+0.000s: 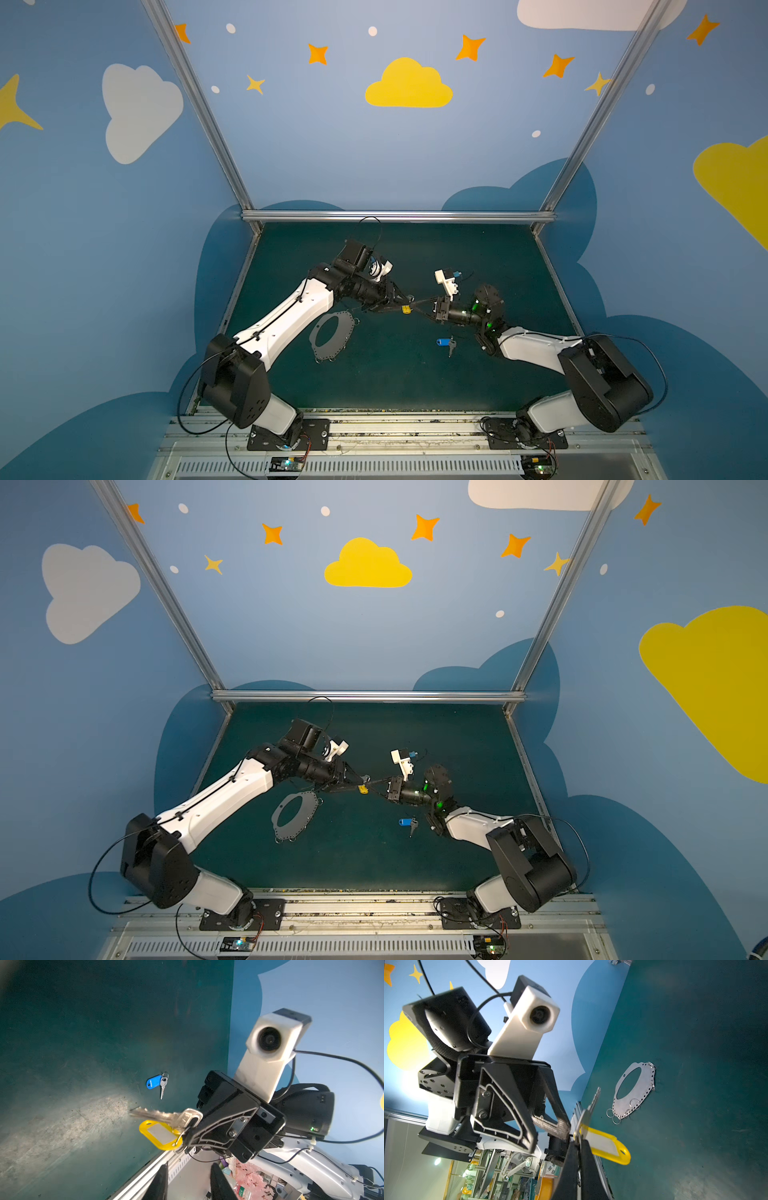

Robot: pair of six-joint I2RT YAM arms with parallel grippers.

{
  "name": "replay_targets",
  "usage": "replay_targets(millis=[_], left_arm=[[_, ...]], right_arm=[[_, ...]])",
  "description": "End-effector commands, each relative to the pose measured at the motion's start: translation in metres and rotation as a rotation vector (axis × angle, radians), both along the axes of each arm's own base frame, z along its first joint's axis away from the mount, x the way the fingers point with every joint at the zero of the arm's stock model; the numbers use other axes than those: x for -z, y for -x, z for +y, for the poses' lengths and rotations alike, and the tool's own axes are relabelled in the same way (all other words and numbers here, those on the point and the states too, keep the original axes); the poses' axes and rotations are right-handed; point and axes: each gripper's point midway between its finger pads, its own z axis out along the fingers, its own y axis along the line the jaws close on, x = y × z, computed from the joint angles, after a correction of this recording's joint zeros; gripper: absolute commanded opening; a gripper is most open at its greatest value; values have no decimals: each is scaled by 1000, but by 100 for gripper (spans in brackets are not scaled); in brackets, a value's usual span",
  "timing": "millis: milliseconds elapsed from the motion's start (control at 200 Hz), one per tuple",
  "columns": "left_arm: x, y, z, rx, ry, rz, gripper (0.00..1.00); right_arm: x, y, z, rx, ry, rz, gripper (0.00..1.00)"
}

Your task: Put the keys on the keyring

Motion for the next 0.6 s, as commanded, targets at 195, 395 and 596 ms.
replay_targets(millis=[195,395,596], left_arm=[[-18,-11,6,-169,137,-104,30],[-23,-12,-3,-228,235,-125,29],[-21,-12,-12,-229,249,-123,29]], right_arm=[[-29,-14,-3,105,-78,-56,0],[-33,-13,3,133,-92,-67,0],[-35,-12,8,149,-110,-68,0]])
